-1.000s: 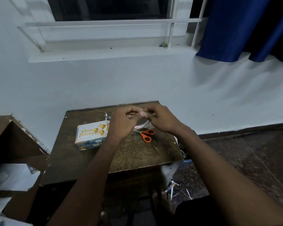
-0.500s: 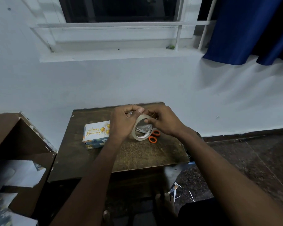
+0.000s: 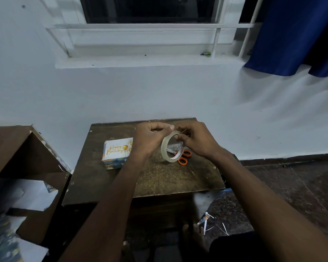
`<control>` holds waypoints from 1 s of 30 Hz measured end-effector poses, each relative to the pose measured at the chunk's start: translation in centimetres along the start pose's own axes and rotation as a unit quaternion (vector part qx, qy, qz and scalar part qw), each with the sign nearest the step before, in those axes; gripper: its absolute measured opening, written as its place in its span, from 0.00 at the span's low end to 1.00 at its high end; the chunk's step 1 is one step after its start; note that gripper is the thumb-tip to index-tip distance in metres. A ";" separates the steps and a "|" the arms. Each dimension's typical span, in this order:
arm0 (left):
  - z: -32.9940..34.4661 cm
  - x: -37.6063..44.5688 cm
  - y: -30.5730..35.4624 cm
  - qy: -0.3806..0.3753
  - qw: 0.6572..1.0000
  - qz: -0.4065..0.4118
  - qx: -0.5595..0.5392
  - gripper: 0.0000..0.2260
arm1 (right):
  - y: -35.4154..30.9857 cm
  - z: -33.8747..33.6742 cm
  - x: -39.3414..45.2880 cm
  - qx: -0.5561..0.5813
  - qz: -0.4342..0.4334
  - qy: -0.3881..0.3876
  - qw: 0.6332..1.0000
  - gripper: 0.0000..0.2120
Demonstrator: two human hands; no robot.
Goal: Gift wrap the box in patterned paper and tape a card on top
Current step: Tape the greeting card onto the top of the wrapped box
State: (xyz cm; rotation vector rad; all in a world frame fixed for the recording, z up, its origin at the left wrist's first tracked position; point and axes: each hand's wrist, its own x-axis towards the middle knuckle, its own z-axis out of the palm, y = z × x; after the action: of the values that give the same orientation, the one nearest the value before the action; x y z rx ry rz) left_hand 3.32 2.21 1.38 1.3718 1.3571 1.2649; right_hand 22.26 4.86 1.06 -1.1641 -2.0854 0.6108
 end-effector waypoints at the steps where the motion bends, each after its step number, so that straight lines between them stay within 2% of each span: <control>1: 0.0 0.0 0.0 0.004 1.000 -0.007 -0.005 0.05 | -0.1 0.0 0.0 0.000 -0.004 0.003 1.000 0.11; 10: 0.3 0.0 -0.3 0.001 0.997 -0.051 -0.049 0.11 | -1.0 -0.1 -0.2 -0.005 -0.020 0.010 1.000 0.13; 14: 0.4 0.0 -0.3 0.023 0.994 -0.067 -0.078 0.08 | -1.0 0.0 -0.2 -0.015 -0.019 0.002 1.000 0.13; 19: 0.4 0.0 -0.3 0.065 0.998 0.002 -0.008 0.03 | -0.5 0.8 0.1 -0.025 0.002 -0.014 1.000 0.11; 22: 0.3 -0.1 0.2 0.107 0.992 0.062 0.040 0.02 | -0.6 1.2 0.1 -0.022 0.030 -0.033 0.999 0.22; 24: 0.0 0.0 0.2 0.116 0.989 0.074 0.051 0.01 | -0.5 1.4 0.2 -0.023 0.041 -0.040 0.998 0.22; 30: -1.5 0.5 -0.4 -0.020 0.994 0.071 0.077 0.04 | 0.5 1.7 0.2 -0.066 0.067 -0.035 0.995 0.13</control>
State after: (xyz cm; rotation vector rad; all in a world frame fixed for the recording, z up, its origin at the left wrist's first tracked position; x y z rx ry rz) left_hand 1.74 2.55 1.29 1.6167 1.3736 1.2383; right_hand 21.21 5.16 -0.39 -1.3837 -2.1466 0.5905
